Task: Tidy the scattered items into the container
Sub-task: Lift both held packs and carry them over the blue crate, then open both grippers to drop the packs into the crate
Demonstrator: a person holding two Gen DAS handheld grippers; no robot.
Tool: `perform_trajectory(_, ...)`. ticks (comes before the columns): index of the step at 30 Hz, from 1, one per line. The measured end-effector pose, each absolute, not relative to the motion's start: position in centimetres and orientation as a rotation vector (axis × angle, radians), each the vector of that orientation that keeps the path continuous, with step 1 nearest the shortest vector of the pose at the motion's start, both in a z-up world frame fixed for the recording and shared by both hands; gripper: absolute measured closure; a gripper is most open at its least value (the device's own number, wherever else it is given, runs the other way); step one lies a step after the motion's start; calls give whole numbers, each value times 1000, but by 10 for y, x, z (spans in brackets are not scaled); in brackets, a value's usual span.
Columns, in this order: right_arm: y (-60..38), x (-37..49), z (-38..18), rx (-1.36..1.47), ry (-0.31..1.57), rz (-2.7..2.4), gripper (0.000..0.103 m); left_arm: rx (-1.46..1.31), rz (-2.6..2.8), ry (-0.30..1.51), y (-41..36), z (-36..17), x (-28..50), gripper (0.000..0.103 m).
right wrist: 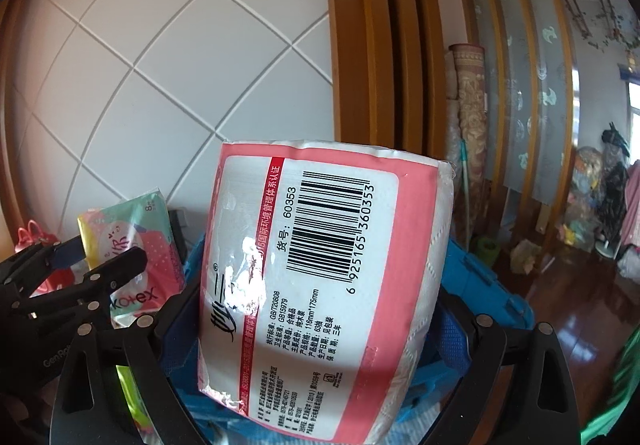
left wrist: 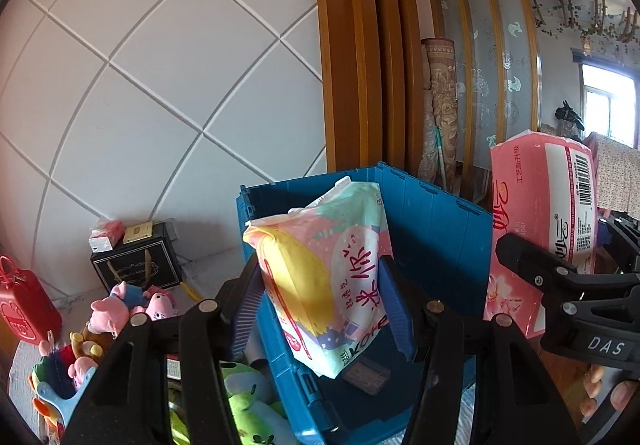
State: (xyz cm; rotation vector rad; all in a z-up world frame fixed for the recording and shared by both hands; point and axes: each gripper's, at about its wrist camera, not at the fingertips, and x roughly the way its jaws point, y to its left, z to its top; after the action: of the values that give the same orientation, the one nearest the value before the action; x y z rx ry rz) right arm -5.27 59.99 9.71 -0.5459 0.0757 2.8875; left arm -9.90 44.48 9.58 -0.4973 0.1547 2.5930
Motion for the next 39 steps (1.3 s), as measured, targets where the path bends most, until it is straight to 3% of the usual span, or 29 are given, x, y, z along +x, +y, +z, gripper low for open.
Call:
perform_trajectory(10, 671, -141, 133, -548, -87, 3001, 6, -607, 2643, 73, 520, 127, -152, 48)
perform_trajectory(17, 708, -230, 134, -677, -158, 3008, 6, -877, 2666, 57, 560, 123, -242, 48)
perform_trajectory(24, 723, -323, 62, -1025, -273, 2867, 7, -1329, 2568, 216, 597, 37, -329, 48)
perform_trajectory(30, 731, -384, -26, -1403, -377, 2695, 7, -1644, 2391, 367, 622, -55, -352, 48)
perform_trajectory(39, 748, -409, -116, -1743, -355, 2535, 7, -1925, 2234, 347, 626, -132, -355, 45)
